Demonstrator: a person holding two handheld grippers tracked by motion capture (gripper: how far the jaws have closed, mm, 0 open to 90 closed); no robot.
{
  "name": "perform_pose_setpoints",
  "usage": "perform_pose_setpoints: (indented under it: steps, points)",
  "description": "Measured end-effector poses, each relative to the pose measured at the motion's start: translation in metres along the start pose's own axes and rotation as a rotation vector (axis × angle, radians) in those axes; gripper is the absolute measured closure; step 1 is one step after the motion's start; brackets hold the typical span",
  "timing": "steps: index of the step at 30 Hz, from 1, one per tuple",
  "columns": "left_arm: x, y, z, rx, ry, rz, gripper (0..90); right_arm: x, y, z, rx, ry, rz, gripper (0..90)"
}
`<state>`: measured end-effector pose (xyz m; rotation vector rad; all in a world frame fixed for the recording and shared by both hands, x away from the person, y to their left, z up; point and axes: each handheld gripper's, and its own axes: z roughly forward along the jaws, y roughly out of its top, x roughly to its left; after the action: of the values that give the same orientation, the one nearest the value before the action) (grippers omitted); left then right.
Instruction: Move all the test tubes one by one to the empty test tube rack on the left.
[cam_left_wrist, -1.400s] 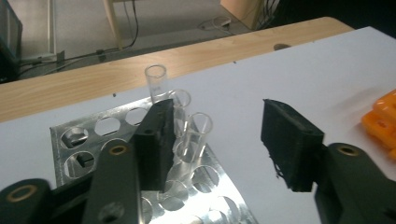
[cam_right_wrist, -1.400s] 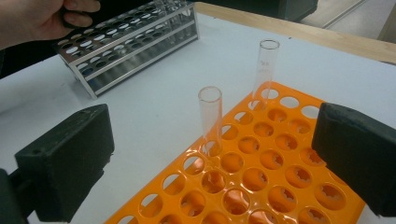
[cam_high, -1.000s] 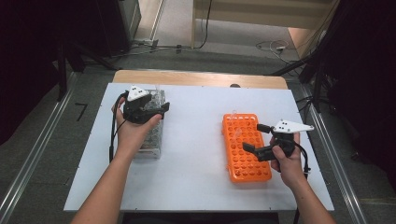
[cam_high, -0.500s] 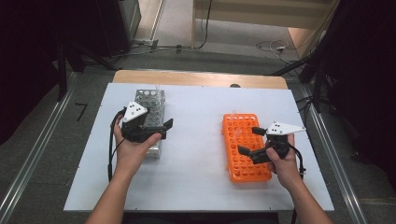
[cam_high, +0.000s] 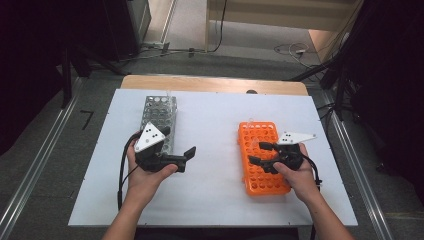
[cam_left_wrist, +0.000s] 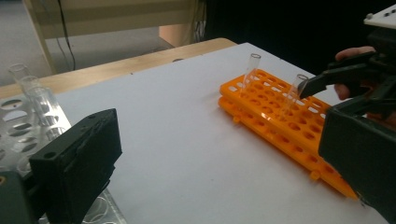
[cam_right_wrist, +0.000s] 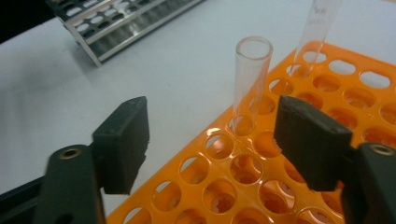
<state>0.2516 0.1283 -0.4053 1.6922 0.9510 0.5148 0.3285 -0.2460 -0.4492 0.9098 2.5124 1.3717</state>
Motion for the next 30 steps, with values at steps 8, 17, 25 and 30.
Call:
perform_pose_setpoints:
  steps: [8, 17, 25, 30]
  points:
    - [-0.006, -0.004, 0.006, 0.017, -0.021, 0.007, 0.0, -0.001, 0.005, 0.018, 0.063, -0.085, 0.023, 48.2]
    - [-0.007, -0.005, 0.006, 0.024, -0.026, 0.011, 0.0, -0.001, 0.008, 0.027, 0.094, -0.166, 0.018, 68.8]
    - [-0.01, -0.005, 0.008, 0.032, -0.032, 0.016, 0.0, 0.0, 0.009, 0.028, 0.081, -0.171, 0.009, 73.3]
    - [-0.011, -0.005, 0.009, 0.035, -0.038, 0.02, 0.0, 0.001, 0.009, 0.023, 0.048, -0.169, 0.009, 73.5]
